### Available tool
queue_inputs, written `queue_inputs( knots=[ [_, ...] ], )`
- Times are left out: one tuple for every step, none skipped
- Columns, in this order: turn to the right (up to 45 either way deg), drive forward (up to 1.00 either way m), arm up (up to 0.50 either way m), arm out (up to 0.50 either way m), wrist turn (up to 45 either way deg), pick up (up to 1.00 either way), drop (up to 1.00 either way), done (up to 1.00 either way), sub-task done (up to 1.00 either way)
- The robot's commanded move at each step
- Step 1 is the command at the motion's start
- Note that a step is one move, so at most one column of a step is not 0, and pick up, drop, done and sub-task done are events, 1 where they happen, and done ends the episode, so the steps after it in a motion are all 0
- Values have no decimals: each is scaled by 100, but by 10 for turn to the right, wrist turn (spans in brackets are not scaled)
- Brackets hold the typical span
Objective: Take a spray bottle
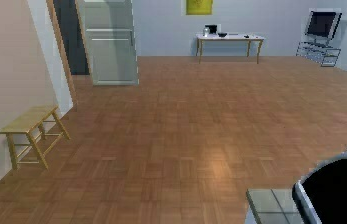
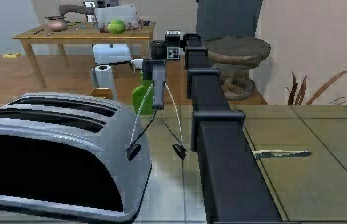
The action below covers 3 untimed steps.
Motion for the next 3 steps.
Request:
queue_inputs(
  knots=[
    [0, 0, 0, 0, 450, 0, 0, 0, 0],
    [0, 0, 0, 0, 450, 0, 0, 0, 0],
    [0, 0, 0, 0, 450, 0, 0, 0, 0]
  ],
)
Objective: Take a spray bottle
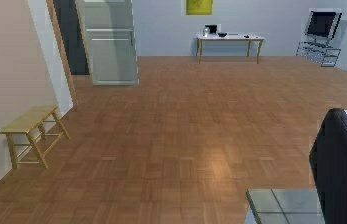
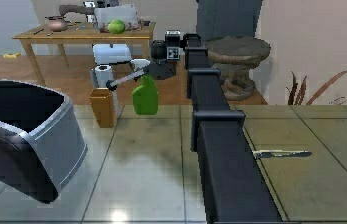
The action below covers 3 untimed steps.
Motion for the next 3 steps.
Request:
queue_inputs(
  knots=[
    [0, 0, 0, 0, 360, 0, 0, 0, 0],
    [0, 0, 0, 0, 0, 100, 0, 0, 0],
    [0, 0, 0, 0, 0, 0, 0, 100, 0]
  ],
)
